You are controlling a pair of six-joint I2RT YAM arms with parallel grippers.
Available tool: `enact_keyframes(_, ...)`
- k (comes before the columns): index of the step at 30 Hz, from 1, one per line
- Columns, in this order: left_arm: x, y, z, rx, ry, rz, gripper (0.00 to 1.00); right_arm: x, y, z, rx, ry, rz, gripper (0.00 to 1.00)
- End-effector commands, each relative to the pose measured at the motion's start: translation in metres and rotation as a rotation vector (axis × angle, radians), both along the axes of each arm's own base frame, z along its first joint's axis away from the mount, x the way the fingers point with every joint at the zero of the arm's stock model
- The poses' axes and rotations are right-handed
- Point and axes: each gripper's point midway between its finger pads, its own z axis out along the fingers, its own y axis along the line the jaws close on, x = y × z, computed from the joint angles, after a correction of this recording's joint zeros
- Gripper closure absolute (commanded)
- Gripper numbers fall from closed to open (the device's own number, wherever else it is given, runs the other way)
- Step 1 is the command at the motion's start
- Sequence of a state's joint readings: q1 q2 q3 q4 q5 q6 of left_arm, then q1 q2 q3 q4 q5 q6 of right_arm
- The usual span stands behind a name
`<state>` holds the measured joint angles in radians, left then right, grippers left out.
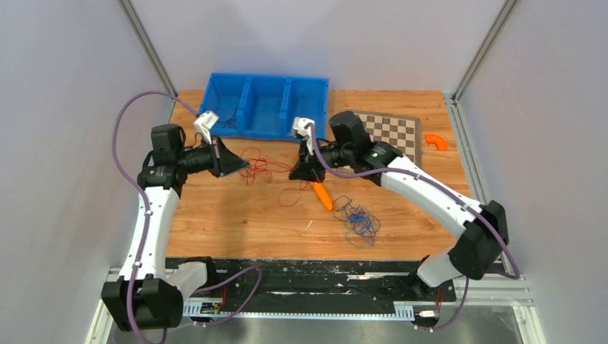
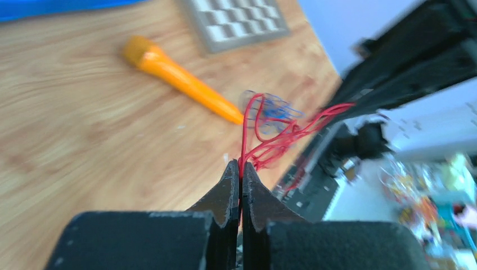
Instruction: Untangle the cables
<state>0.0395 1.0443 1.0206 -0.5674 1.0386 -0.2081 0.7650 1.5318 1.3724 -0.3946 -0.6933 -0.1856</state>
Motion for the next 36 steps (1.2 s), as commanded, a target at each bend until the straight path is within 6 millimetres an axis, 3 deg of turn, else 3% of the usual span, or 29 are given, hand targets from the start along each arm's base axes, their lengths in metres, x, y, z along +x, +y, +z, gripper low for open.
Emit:
enact_keyframes(1,0.028,0.053,-0.013,0.115,-0.034,0.176,0.97,0.012,-0.047,0.018,0.023,-0.047,-0.100,1.00)
enact_keyframes(5,0.039,0.086,-0.029,0.130,0.014,0.263,0.87,0.027,-0.081,0.025,0.035,-0.047,-0.183,1.00)
enact_keyframes(11,0.047,0.126,-0.064,0.252,0.062,0.361,0.99,0.056,-0.138,0.042,0.067,-0.066,-0.323,1.00)
enact_keyframes(14,0.053,0.151,-0.085,0.325,0.098,0.431,0.93,0.064,-0.165,0.055,0.093,-0.079,-0.383,1.00)
enact_keyframes(18,0.055,0.168,-0.103,0.345,0.155,0.466,1.00,0.065,-0.186,0.060,0.100,-0.090,-0.424,1.00)
enact_keyframes(23,0.057,0.191,-0.120,0.425,0.194,0.525,1.00,0.072,-0.213,0.069,0.103,-0.118,-0.497,1.00)
enact_keyframes(25,0.058,0.214,-0.128,0.517,0.200,0.593,0.92,0.077,-0.229,0.078,0.118,-0.135,-0.537,1.00)
enact_keyframes(26,0.057,0.218,-0.132,0.534,0.205,0.603,0.81,0.078,-0.236,0.083,0.128,-0.139,-0.548,1.00)
enact_keyframes(28,0.055,0.231,-0.139,0.564,0.220,0.628,0.74,0.083,-0.253,0.091,0.144,-0.146,-0.588,1.00)
enact_keyframes(29,0.053,0.235,-0.144,0.580,0.235,0.630,0.74,0.083,-0.257,0.092,0.148,-0.145,-0.597,1.00)
enact_keyframes(31,0.049,0.242,-0.152,0.605,0.264,0.635,0.92,0.082,-0.260,0.091,0.147,-0.140,-0.598,1.00)
enact_keyframes(33,0.047,0.245,-0.158,0.615,0.278,0.638,1.00,0.080,-0.261,0.085,0.139,-0.129,-0.598,1.00)
enact_keyframes(36,0.045,0.252,-0.161,0.632,0.278,0.656,1.00,0.078,-0.263,0.081,0.124,-0.133,-0.604,1.00)
